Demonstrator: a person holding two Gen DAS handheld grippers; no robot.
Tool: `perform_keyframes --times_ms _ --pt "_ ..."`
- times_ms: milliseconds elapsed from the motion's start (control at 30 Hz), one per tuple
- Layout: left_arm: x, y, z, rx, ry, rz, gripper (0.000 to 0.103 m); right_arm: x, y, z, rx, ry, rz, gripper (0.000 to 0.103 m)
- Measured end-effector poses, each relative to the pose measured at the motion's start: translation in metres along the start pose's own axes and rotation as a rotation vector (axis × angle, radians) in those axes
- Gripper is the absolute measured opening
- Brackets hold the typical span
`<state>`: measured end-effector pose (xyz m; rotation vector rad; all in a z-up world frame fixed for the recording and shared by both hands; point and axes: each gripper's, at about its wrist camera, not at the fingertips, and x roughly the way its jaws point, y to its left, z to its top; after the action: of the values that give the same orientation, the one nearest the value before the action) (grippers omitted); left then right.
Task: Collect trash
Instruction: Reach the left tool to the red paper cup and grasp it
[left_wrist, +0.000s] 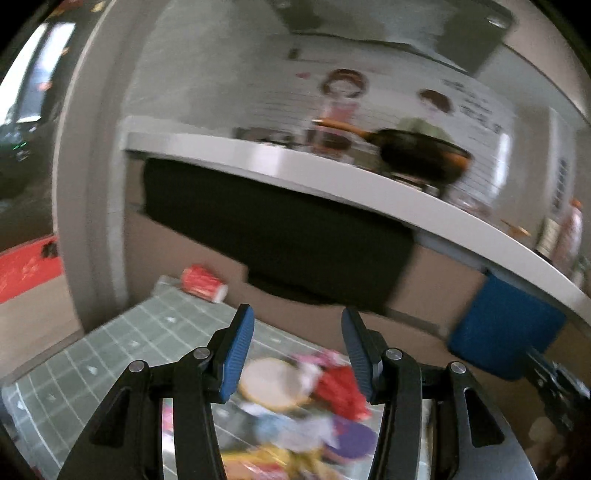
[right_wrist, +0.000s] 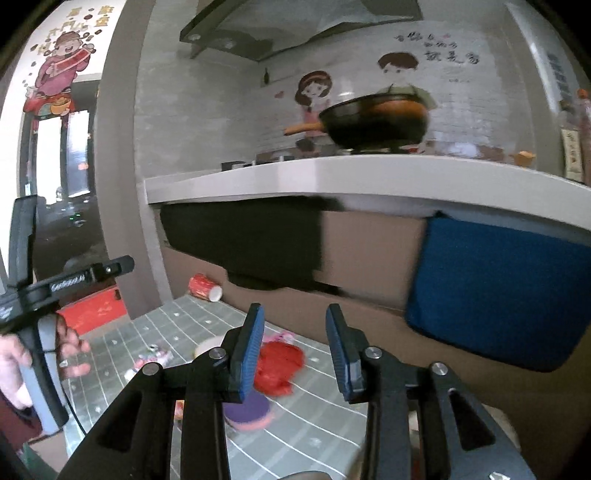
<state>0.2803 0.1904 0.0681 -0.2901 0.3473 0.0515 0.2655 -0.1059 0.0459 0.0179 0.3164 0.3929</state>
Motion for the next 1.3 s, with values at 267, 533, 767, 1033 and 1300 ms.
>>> perform_keyframes --times_ms 267,533,767,1033,1300 --pt "0.082 0.11 0.015 -0.125 0.055 0.081 0.05 0.074 0.013 -0.018 0.03 0.091 0.025 0.033" --pt "0.182 0.166 0.007 -0.108 0.139 0.067 0.05 0.124 0.014 -0.031 0.026 0.153 -0.003 0.033" --pt "0.264 0.188 0.011 -0.13 0.171 0.022 0.05 0.155 0.01 -0.044 0.022 0.225 -0.011 0.033" --pt "0.337 0.216 0.023 -0.164 0.2 0.07 0.05 0.183 0.0 -0.057 0.014 0.284 -0.013 0.033" --pt "0.368 0.226 0.014 -0.227 0.288 -0.027 0.05 0.192 -0.011 -0.066 0.041 0.306 -0.017 0.033"
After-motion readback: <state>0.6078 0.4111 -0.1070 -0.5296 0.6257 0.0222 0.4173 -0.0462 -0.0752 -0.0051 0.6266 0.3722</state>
